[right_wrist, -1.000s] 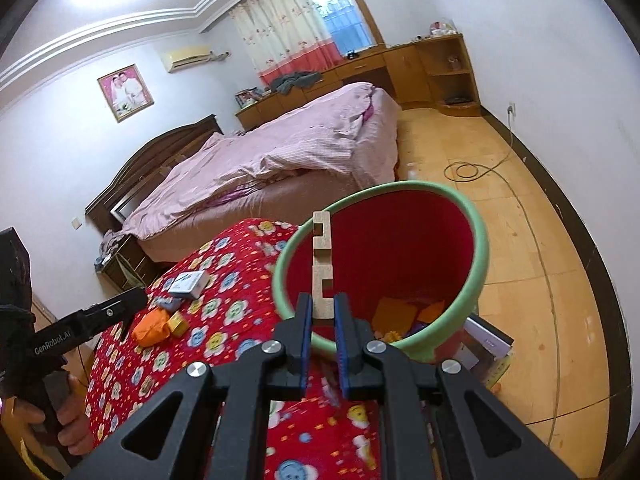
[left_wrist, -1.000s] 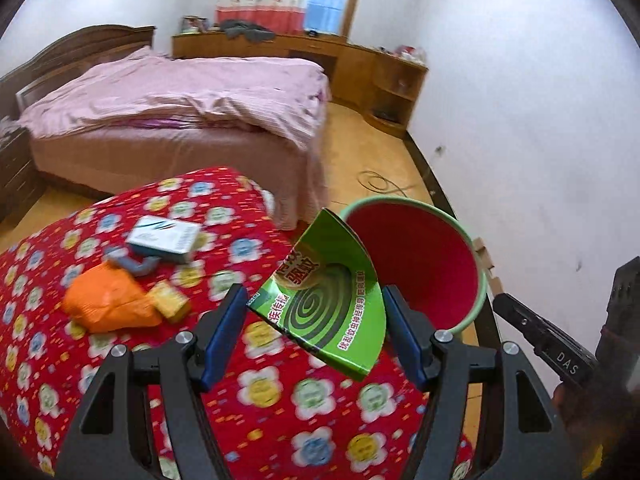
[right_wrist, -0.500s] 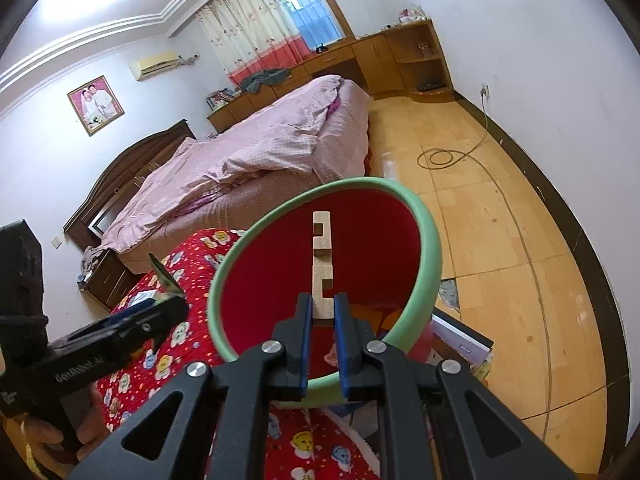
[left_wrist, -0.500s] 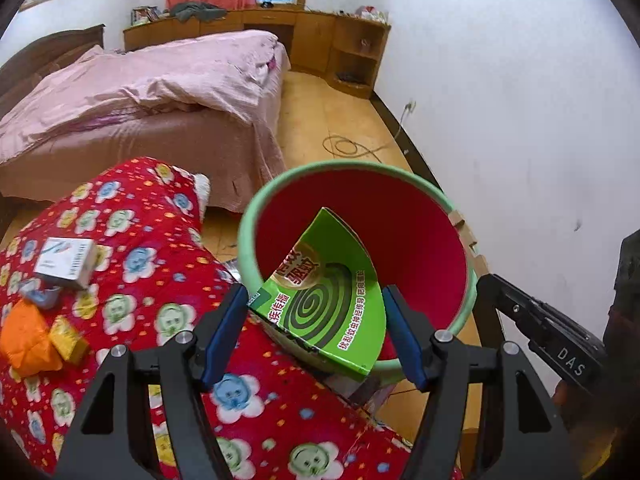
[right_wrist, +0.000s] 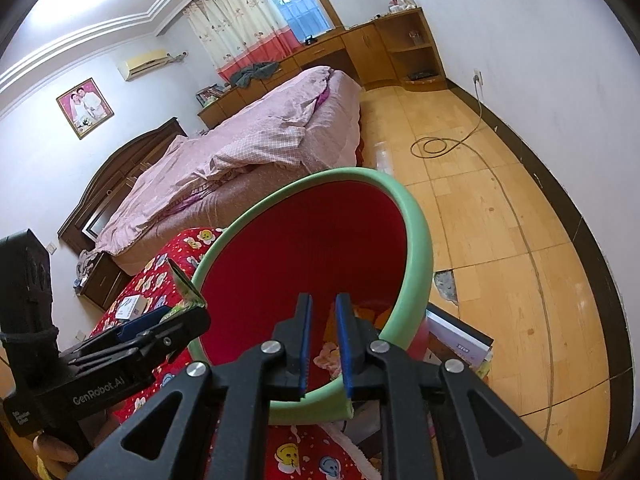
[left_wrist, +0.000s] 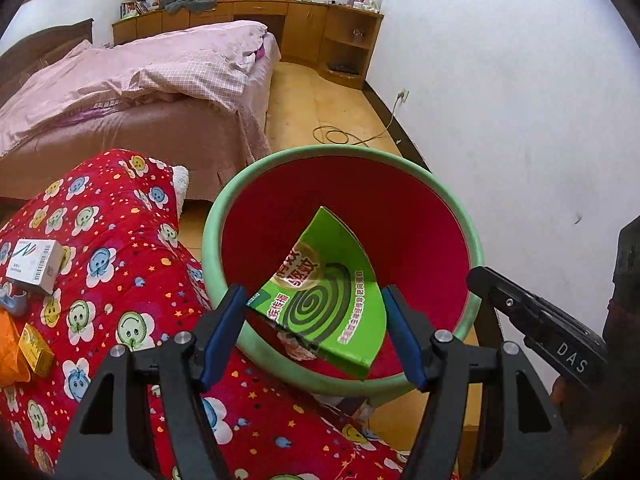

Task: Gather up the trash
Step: 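Open the left tool dropping the coil box while the right tool drops the wooden block, then move both tools back over the trash on the blanket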

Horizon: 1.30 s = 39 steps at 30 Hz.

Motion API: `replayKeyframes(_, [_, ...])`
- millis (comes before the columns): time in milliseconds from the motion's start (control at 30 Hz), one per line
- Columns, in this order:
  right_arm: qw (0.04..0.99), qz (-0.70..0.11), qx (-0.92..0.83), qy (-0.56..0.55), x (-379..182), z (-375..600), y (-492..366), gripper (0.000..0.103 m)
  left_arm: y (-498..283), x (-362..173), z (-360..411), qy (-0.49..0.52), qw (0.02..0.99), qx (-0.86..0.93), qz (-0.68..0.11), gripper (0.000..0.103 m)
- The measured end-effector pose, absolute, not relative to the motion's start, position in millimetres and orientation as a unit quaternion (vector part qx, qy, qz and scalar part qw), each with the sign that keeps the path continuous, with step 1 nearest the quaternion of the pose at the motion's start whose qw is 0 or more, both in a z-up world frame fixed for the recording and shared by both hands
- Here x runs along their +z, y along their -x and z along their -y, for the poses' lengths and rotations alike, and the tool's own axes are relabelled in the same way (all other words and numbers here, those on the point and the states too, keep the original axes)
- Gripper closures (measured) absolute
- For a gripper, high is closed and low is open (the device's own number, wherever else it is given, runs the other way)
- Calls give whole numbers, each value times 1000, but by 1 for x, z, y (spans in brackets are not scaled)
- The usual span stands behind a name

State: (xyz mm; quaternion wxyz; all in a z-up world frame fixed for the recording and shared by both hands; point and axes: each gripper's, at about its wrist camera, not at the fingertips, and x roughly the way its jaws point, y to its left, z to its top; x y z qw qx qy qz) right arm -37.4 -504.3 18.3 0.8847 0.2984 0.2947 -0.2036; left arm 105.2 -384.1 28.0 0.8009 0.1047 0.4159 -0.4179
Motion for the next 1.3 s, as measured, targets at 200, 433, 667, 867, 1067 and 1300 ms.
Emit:
replayKeyframes(200, [885, -287, -205, -305, 19, 505, 43, 83, -102, 34, 384, -100, 803, -422, -408, 33])
replayKeyframes(433, [886, -278, -205, -311, 24, 504, 51, 77, -100, 44, 373, -87, 804, -424, -407, 32])
replayKeyframes(667, [890, -269, -198, -310, 33, 493, 57, 62, -105, 59, 342, -69, 818, -405, -402, 33])
replayKeyframes(867, [893, -268, -191, -308, 40, 480, 55, 48, -117, 67, 305, -62, 838, -374, -393, 33])
replayKeyframes(1067, [892, -273, -187, -309, 43, 465, 52, 40, -135, 67, 259, -52, 856, -330, -394, 33])
replayKeyframes(1300, [895, -278, -181, -298, 49, 443, 46, 33, -164, 62, 205, -42, 873, -277, -398, 33])
